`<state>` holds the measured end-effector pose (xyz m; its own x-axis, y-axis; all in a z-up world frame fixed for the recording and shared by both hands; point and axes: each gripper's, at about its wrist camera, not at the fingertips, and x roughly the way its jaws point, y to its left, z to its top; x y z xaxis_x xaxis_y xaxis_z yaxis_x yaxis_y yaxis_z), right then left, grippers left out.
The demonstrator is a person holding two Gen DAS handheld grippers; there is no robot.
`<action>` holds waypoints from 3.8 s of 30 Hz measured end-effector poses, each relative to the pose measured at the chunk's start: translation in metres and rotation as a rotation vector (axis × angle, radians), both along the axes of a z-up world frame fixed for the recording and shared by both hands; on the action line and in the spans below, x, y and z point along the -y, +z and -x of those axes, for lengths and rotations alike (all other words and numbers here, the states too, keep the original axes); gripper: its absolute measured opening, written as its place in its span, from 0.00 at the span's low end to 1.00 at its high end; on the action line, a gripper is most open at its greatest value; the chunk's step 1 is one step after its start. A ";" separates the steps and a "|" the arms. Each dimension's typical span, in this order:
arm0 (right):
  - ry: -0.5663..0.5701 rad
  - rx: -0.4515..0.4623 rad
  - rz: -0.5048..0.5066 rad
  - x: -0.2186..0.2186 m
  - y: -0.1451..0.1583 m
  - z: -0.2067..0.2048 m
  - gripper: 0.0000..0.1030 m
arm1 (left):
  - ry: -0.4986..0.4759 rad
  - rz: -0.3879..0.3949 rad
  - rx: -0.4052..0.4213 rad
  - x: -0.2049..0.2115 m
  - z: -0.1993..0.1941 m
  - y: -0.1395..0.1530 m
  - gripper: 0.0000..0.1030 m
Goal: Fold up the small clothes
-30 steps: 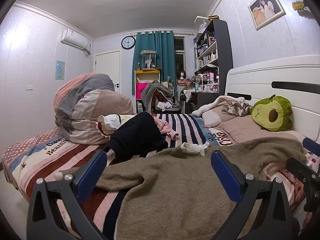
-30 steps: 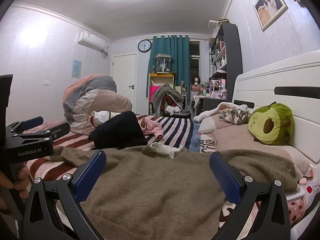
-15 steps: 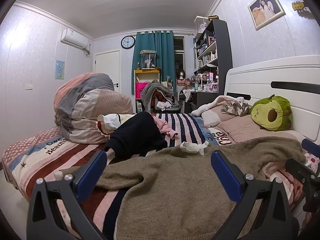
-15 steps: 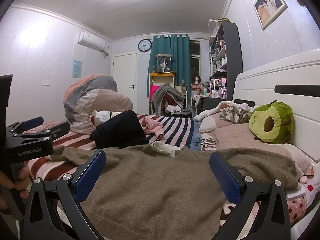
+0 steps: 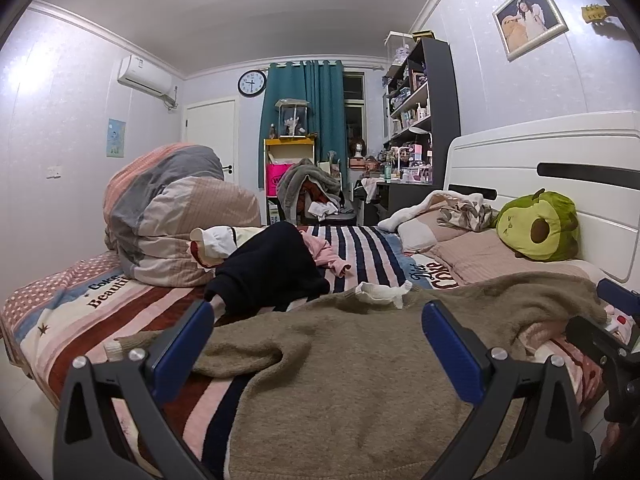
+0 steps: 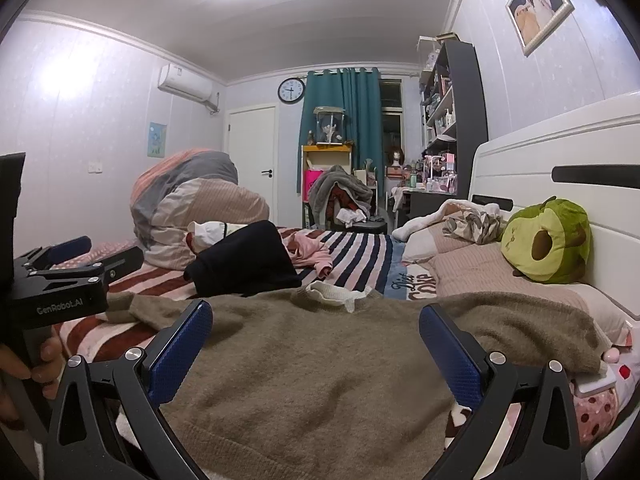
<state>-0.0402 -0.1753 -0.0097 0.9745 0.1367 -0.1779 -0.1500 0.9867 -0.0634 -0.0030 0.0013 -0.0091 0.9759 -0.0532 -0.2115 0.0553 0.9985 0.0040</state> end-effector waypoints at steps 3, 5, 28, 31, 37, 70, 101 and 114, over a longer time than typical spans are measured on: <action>0.000 -0.001 0.002 -0.003 -0.002 0.002 0.99 | -0.001 0.004 -0.002 0.001 0.000 0.000 0.99; 0.001 -0.001 -0.001 -0.001 -0.002 0.002 0.99 | -0.001 0.002 -0.002 0.000 0.000 0.000 0.99; 0.017 -0.050 -0.073 -0.001 -0.012 -0.008 0.99 | -0.027 0.039 -0.040 -0.014 -0.017 -0.008 0.99; 0.008 -0.081 -0.076 -0.004 -0.011 -0.019 0.99 | -0.028 0.049 -0.058 -0.030 -0.029 -0.013 0.99; -0.054 -0.192 -0.009 -0.016 -0.031 -0.051 0.99 | -0.018 0.089 -0.107 -0.094 -0.060 -0.031 0.99; 0.079 -0.475 0.231 -0.123 -0.119 -0.186 0.74 | 0.147 0.301 -0.450 -0.330 -0.181 -0.182 0.38; 0.022 -0.294 -0.096 0.028 -0.086 -0.111 0.76 | -0.382 0.047 -0.209 -0.039 -0.136 -0.023 0.04; -0.081 -0.273 -0.179 0.105 -0.096 -0.087 0.76 | -0.597 -0.018 -0.488 0.106 -0.118 -0.106 0.05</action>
